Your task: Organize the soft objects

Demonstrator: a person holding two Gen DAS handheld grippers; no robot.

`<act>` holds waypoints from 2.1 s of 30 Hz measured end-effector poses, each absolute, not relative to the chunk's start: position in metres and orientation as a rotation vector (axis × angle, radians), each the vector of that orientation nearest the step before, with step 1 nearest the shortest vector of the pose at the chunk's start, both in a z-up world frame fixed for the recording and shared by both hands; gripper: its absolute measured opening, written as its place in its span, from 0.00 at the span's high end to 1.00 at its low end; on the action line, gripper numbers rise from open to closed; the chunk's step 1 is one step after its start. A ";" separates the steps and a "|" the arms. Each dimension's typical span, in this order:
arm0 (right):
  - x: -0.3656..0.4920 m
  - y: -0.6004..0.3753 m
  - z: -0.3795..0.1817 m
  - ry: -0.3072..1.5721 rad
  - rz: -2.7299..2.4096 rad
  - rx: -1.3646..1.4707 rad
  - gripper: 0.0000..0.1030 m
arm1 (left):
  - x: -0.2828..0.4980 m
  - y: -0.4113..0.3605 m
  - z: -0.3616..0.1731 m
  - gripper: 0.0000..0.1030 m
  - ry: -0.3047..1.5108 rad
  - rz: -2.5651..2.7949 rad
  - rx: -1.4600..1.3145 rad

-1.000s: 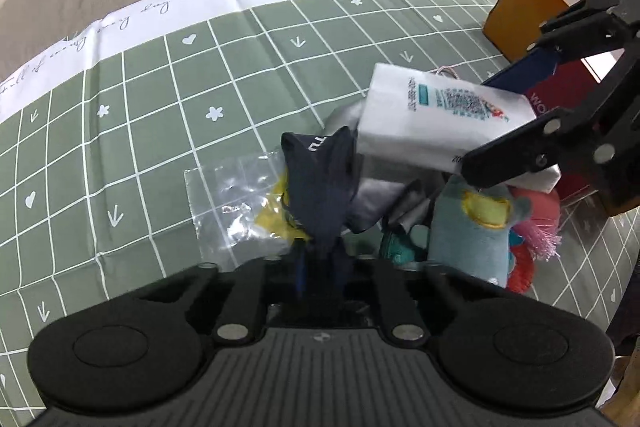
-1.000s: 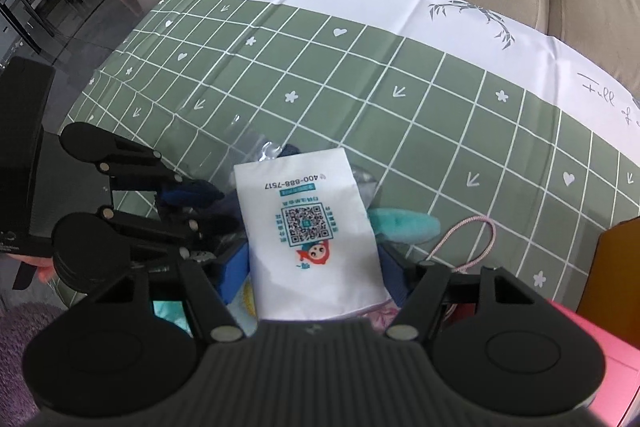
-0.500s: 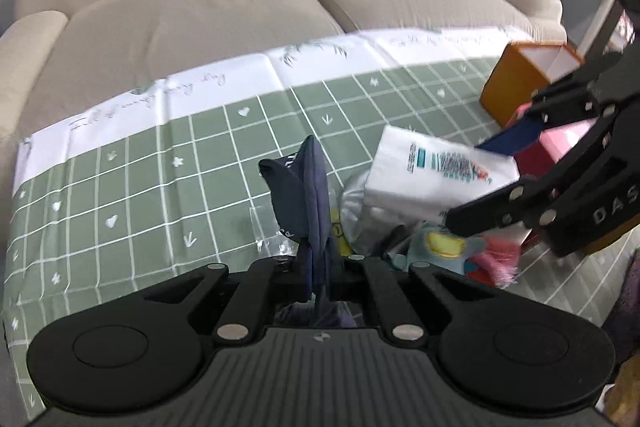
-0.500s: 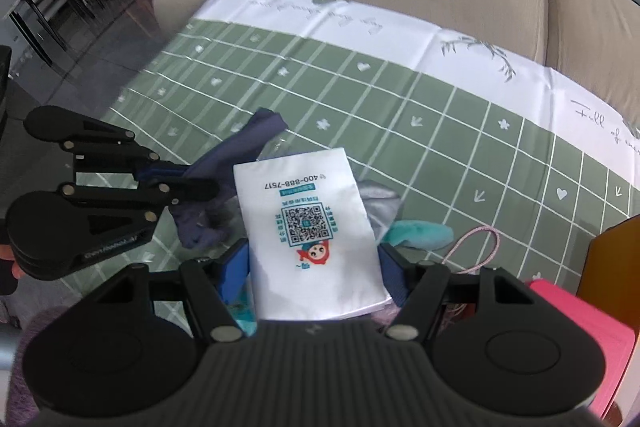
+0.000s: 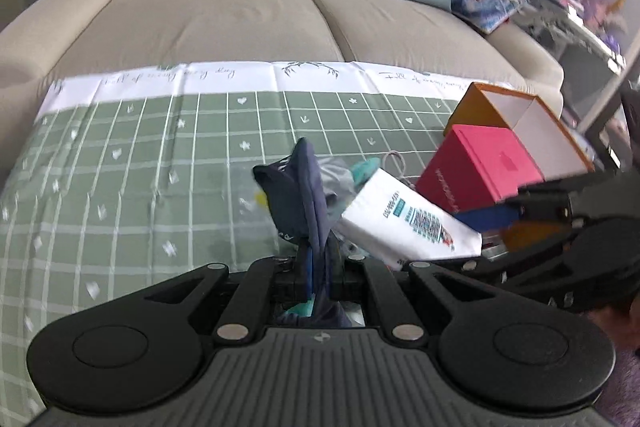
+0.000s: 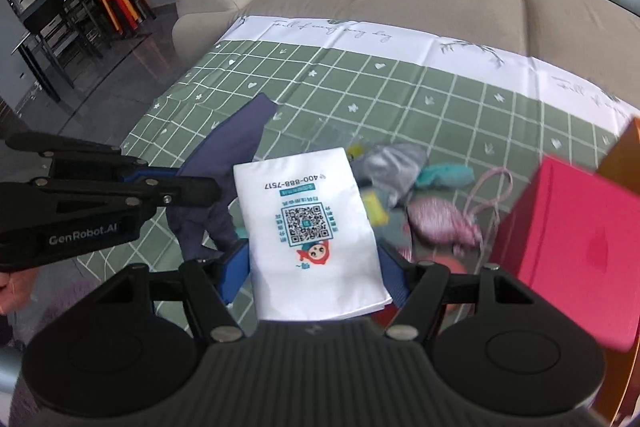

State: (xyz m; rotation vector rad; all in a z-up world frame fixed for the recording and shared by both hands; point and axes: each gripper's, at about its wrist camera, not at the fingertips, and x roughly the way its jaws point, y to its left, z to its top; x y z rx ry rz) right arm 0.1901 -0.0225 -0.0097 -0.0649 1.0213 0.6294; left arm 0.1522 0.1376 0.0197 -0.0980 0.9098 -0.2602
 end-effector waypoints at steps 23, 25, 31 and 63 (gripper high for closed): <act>0.075 -0.141 -0.039 1.008 0.404 0.050 0.35 | 0.058 0.046 -0.012 0.95 0.953 -0.298 -0.141; 0.070 -0.152 -0.037 1.000 0.383 0.071 0.35 | 0.055 0.036 -0.009 0.95 0.950 -0.314 -0.128; 0.057 -0.180 -0.024 0.964 0.334 0.118 0.35 | 0.053 0.004 0.006 0.95 0.929 -0.377 -0.087; 0.116 -0.323 0.031 0.723 0.131 0.307 0.34 | 0.169 -0.169 0.089 0.95 0.769 -0.685 -0.021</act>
